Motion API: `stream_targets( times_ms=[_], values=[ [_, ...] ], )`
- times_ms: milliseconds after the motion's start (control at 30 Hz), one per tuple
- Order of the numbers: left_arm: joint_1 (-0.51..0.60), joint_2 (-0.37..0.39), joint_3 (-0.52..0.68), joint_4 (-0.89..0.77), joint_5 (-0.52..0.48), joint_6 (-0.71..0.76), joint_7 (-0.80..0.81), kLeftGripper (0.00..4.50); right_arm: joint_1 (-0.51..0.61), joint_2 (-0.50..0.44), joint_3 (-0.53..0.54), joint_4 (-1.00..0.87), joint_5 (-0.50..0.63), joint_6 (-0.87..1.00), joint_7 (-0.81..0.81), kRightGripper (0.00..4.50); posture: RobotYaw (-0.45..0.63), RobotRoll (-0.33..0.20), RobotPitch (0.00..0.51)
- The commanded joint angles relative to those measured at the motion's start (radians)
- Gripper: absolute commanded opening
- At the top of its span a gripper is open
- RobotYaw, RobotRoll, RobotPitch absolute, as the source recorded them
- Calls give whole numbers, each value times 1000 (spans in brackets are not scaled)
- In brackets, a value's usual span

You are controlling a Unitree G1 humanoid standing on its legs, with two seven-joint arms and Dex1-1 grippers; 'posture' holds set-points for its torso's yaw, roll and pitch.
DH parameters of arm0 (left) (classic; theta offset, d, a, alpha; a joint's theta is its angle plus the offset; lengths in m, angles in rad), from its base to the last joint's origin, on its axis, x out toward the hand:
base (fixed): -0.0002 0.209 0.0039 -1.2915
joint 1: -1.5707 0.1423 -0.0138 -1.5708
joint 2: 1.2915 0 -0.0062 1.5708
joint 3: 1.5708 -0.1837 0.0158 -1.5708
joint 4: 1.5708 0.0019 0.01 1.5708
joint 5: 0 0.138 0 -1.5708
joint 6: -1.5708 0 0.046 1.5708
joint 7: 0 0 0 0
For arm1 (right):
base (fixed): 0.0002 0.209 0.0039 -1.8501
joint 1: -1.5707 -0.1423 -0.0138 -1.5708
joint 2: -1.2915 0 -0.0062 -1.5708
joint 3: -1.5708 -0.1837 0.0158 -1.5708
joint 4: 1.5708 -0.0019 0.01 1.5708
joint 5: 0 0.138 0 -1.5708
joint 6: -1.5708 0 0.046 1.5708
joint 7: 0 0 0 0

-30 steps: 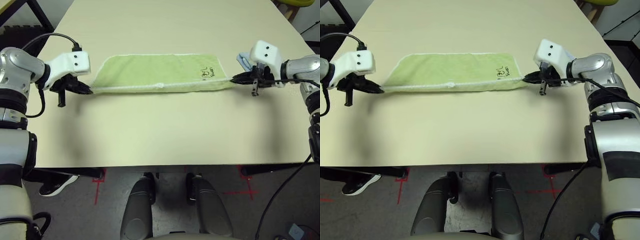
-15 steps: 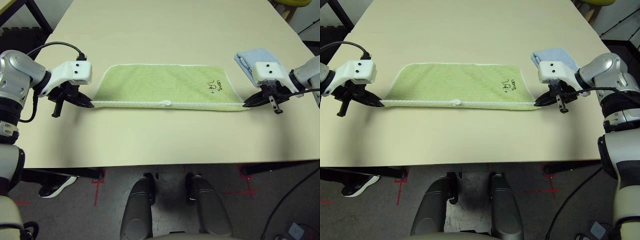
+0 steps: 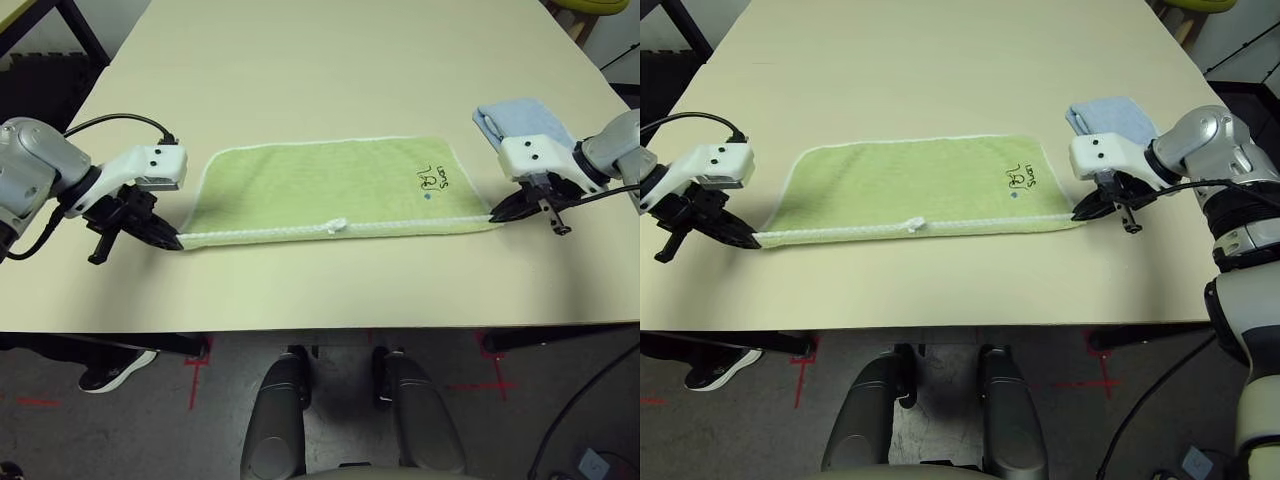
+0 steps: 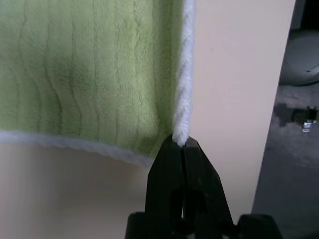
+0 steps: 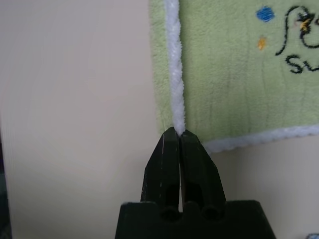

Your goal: Fold the towel and set it aside.

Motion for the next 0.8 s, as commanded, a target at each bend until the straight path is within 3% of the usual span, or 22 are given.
stream_targets(
  times_ms=[33, 167, 433, 800],
  values=[
    [-28, 43, -62, -13, -21, 14, -7, 19, 19, -72, 98, -47, 58, 56, 4, 0, -22, 0, 229],
    [-79, 17, -99, 34, -18, 1, -7, 19, -17, -79, 141, -41, 95, 82, 4, 0, -22, 0, 228],
    [-186, -129, -58, 323, 119, -129, -7, 19, -100, -15, 69, 133, -19, 11, 3, 0, -20, 0, 227],
    [-237, -282, 168, 637, 371, -342, 69, 19, -156, 65, -31, 338, -240, -138, -369, 0, -19, 0, 225]
  ],
)
